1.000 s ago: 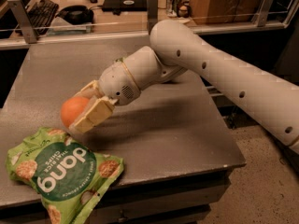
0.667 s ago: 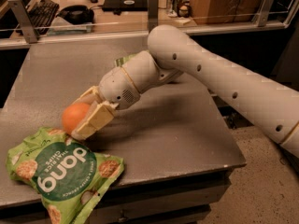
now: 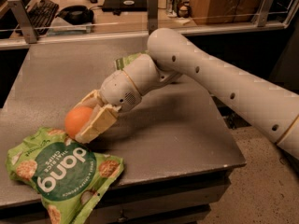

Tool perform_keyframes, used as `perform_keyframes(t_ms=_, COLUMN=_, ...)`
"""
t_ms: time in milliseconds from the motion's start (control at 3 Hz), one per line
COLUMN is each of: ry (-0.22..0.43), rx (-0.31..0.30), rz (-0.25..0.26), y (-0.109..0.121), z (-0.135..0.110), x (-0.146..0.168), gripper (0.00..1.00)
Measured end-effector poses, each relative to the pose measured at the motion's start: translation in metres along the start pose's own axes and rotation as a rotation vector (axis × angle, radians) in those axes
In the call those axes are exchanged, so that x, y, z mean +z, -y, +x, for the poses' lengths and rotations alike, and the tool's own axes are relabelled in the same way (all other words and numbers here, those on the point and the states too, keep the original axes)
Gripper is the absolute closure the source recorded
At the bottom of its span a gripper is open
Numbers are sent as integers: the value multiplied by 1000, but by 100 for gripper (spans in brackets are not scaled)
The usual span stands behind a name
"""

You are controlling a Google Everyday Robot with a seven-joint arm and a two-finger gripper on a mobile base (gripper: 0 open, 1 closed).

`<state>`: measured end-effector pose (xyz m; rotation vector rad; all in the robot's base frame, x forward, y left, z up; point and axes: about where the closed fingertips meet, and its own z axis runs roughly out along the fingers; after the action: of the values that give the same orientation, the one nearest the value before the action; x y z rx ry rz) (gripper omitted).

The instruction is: Move orange near green rice chip bag

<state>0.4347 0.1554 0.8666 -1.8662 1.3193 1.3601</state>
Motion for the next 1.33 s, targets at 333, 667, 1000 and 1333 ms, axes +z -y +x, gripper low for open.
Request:
perform_keyframes(t_ms=333, ry=3, rx=-2, rz=-15, y=-2, z=2, x=2, gripper=12)
perform_keyframes(t_ms=667, ry=7, rx=-3, rz=-25, y=-4, z=4, x=4, gripper=0)
perform_keyframes(t_ms=1000, ry=7, rx=-5, rz=-25, y=-5, z=3, x=4, gripper=0)
perform_keyframes(t_ms=1333, ry=13, rx=-62, rz=64, y=-15, z=-17, x=-30, gripper=0)
